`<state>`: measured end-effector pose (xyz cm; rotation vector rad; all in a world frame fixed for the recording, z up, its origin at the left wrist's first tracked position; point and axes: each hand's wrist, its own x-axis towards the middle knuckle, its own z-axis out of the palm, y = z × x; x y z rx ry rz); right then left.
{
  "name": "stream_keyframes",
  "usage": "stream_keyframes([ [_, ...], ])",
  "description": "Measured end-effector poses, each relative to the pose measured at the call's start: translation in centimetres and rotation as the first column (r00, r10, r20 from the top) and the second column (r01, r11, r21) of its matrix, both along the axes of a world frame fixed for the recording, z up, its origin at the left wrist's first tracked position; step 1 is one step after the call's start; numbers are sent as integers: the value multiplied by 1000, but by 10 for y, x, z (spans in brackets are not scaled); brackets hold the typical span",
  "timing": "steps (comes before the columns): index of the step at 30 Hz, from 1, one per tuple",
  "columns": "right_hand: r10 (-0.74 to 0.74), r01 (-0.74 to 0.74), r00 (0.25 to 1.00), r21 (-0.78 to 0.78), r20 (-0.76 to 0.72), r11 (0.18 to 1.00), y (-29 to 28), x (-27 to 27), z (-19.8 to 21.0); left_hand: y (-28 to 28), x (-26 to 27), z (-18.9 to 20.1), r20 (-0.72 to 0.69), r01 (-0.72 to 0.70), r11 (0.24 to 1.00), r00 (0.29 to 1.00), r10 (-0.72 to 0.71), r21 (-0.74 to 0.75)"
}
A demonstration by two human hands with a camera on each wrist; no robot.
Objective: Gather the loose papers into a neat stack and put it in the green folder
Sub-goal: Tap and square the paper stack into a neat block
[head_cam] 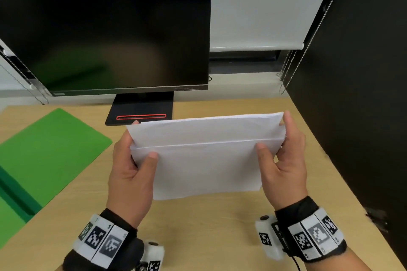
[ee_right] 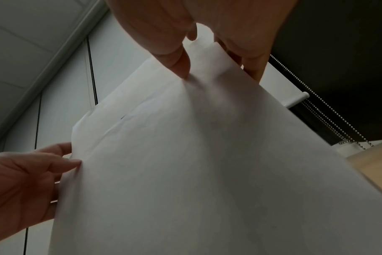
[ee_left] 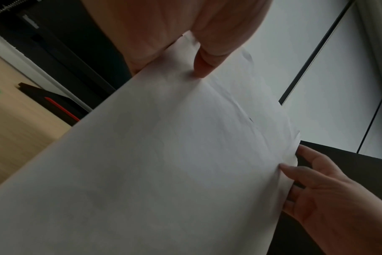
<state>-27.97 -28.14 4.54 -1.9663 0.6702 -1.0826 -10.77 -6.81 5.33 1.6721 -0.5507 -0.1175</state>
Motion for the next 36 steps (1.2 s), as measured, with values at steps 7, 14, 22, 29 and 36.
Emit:
stream_keyframes([
  [7, 0, 0, 1000, -5, -8, 1000, -3, 1, 5, -1, -11, 3, -3, -71, 996, 997, 71, -46],
  [14, -71, 71, 997, 54, 12, 996, -3, -1, -5, 1, -8, -1, 203, -108, 992, 975, 92, 66],
  [22, 22, 7, 998, 404, -66, 915, -2, 5, -20, -5, -4, -31, -65, -149, 956, 983, 171, 252],
  [29, 289, -2, 942, 858, -170, 513, -34, -29, -45, -5, -2, -37, -188, -135, 949, 963, 193, 285],
  [36, 416, -182, 909, 860, -37, 476, -22, -38, -50, -7, 9, -24, -167, -142, 963, 969, 183, 230],
])
